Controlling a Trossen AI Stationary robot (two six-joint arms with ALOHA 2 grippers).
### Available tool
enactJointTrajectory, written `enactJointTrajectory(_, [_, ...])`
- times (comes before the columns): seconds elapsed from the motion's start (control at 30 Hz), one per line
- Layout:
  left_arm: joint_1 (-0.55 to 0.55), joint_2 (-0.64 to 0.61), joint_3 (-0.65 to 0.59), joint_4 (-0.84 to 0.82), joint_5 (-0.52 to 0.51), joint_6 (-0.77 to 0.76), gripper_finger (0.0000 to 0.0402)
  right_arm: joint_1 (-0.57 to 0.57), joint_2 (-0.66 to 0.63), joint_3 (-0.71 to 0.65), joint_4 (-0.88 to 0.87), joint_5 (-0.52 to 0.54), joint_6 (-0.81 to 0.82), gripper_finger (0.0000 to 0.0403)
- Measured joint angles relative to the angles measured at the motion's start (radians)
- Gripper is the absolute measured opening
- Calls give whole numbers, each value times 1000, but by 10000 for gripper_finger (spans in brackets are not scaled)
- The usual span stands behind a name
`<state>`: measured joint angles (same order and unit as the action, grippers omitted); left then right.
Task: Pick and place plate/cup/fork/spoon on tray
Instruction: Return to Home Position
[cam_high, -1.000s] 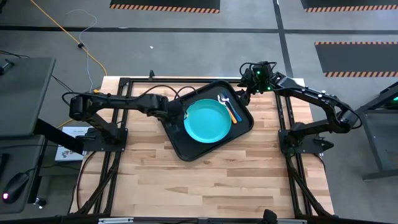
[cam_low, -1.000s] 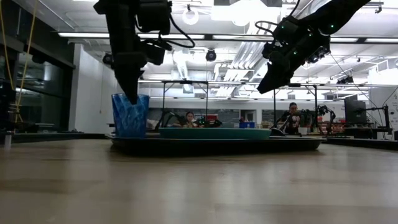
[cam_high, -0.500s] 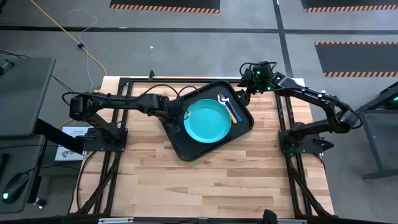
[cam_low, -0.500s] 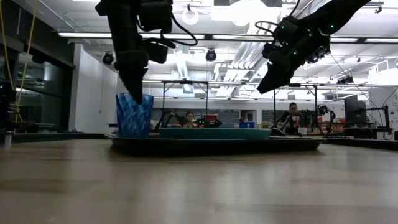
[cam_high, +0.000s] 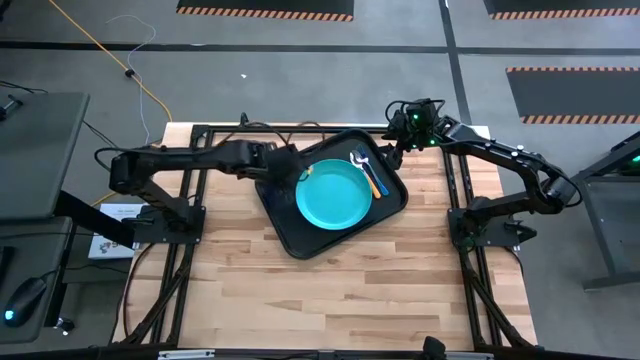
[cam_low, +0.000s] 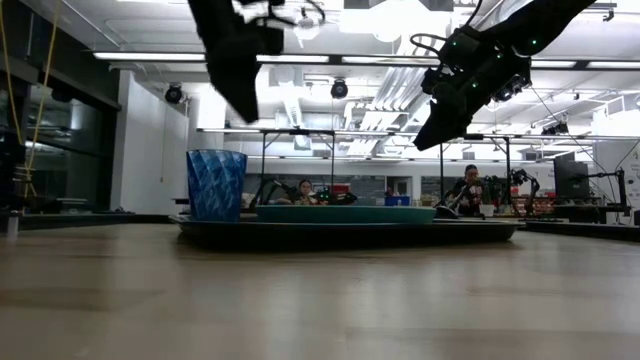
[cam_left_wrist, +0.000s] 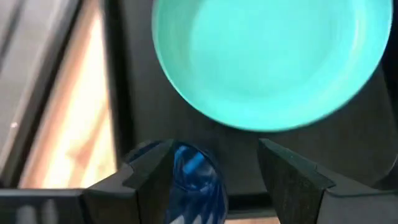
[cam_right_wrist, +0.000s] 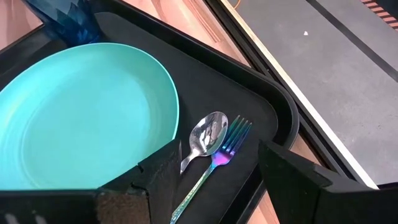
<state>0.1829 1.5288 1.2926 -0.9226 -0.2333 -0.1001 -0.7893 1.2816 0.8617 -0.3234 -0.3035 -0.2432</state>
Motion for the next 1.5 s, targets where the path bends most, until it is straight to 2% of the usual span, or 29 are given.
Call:
enactJointTrajectory(0.13, [0, -58, 35, 48, -23, -11, 216, 0, 0, 0, 0, 0, 8, 204])
enactJointTrajectory(0.23, [-17, -154, -10, 185, -20, -10, 207, 0, 0, 0, 0, -1, 11, 204])
enactJointTrajectory(0.37, [-60, -330, -177, 482, -3, 33, 196, 0, 0, 0, 0, -1, 19, 204])
enactJointTrajectory(0.53, [-132, -513, -440, 858, 100, 69, 192, 0, 0, 0, 0, -2, 19, 204])
enactJointTrajectory(0.67, [-189, -603, -584, 1038, 148, 70, 194, 0, 0, 0, 0, -3, 26, 204])
enactJointTrajectory(0.87, [-263, -680, -624, 1060, 154, 78, 194, 0, 0, 0, -1, -3, 23, 204])
enactJointTrajectory(1.17, [-301, -736, -624, 1065, 152, 104, 193, 0, 0, 0, -4, -3, 18, 204])
enactJointTrajectory(1.33, [-303, -777, -624, 1000, 132, 134, 193, 0, 0, 0, -64, 6, -35, 204])
enactJointTrajectory(1.5, [-301, -874, -624, 937, 132, 164, 193, -3, 0, 0, -152, -8, -35, 204])
